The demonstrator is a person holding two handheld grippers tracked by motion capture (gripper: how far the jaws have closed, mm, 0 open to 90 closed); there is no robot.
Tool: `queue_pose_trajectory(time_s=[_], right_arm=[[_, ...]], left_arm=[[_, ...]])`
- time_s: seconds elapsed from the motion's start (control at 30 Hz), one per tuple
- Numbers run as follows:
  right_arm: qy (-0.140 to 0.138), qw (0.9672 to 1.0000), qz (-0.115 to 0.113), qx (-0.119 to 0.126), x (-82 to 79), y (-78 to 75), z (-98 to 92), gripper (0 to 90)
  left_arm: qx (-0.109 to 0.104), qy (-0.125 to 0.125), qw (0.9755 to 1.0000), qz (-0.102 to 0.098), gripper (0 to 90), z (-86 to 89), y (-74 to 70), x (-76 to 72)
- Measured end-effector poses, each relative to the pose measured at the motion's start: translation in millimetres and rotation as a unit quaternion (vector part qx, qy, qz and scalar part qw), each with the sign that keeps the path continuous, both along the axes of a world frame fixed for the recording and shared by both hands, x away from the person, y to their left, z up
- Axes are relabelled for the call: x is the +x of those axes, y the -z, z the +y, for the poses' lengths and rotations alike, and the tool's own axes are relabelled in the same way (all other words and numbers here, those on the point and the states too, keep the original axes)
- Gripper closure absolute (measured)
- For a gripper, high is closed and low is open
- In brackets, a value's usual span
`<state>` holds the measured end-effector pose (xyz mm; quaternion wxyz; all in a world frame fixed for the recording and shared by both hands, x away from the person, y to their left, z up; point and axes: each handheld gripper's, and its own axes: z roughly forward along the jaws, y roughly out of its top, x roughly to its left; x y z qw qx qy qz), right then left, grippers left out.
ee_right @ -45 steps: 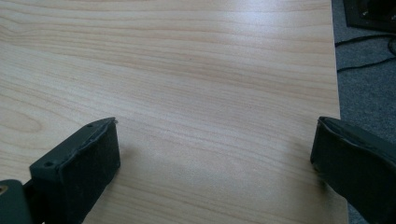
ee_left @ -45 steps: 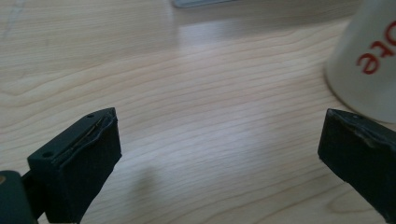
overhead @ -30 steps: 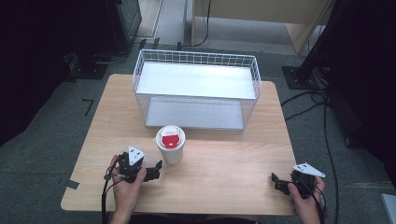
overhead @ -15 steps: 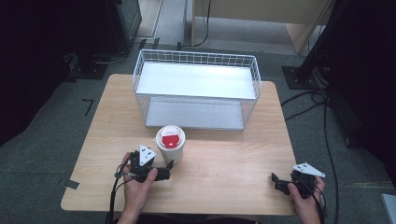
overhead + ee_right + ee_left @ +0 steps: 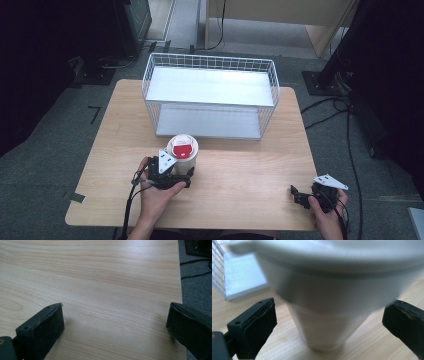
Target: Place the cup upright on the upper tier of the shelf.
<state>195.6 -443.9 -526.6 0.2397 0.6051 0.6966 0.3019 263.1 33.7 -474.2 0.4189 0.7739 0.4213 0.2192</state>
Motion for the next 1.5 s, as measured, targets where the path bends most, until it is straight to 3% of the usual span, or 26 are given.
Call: queue_pose_trajectory(time_s=[0.3,0.97,1.5], right_arm=[[-0.001,1.0000,0.000,0.000,0.0,0.0,-0.2,1.2],[-0.001,1.0000,-0.001,0.001,0.1,0.1,-0.2,1.2],[-0.001,1.0000,-0.001,0.000,0.1,0.1,-0.3,1.2]], left_arm=[[-0.017,-0.016,0.9995,-0.020,7.2,-8.2,0.4,9.9],[-0.031,-0.007,0.9982,-0.050,10.0,-4.5,-1.0,14.0],[-0.046,-0.007,0.9956,-0.082,10.2,1.3,-27.6,17.2]])
